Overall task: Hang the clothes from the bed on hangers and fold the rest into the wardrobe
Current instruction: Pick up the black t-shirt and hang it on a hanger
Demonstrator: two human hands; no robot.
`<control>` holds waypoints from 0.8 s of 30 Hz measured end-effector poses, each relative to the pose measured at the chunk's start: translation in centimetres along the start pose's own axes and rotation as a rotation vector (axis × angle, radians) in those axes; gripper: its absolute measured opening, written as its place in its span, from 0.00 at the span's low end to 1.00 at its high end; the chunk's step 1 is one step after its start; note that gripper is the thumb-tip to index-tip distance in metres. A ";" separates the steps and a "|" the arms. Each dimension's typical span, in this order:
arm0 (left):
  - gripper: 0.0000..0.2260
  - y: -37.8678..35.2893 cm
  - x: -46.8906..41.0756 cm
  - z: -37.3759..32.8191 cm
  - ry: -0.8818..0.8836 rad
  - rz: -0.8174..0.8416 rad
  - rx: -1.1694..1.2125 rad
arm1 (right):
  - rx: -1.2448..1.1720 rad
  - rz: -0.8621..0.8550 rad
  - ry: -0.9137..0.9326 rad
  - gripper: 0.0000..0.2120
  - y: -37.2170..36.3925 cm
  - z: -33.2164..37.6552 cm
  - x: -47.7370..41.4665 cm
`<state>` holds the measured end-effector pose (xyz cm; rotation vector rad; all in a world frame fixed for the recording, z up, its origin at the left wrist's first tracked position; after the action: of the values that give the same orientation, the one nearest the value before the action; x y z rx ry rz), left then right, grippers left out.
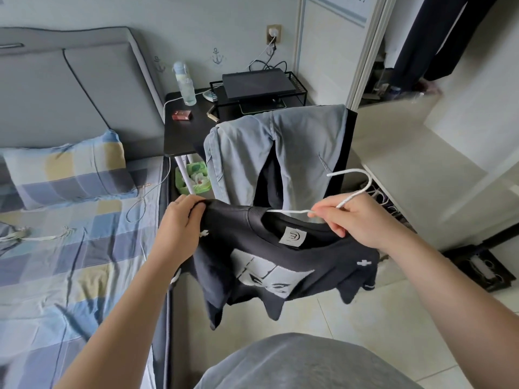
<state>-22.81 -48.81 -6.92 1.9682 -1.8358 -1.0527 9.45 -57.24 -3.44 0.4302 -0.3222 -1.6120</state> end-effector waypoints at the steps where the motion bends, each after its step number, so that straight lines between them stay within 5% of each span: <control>1: 0.09 -0.1 0.0 0.0 -0.022 0.014 -0.010 | -0.012 -0.007 0.007 0.11 -0.3 -0.1 0.1; 6: 0.14 -0.3 0.9 -1.5 -0.186 0.130 0.019 | -0.074 -0.026 -0.041 0.11 -1.6 -0.2 -0.1; 10: 0.08 -1.1 1.5 -2.0 -0.328 0.172 -0.054 | -0.087 -0.011 -0.057 0.11 -2.0 0.2 -0.5; 24: 0.08 -2.3 1.6 -3.3 -0.068 0.280 0.179 | -0.009 -0.031 -0.065 0.07 -2.1 0.3 -0.9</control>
<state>-19.03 -50.87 -6.53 1.7135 -2.2320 -0.9065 7.52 -56.16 -4.07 0.3775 -0.3589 -1.6597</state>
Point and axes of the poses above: each hand's wrist, its own x-axis away from the middle knuckle, its own y-axis out of the back of the hand, z = x × y, the point moved 1 cm from there along -x, towards the middle knuckle, and after that the axes turned 10 degrees about -z, right-handed, at the moved point
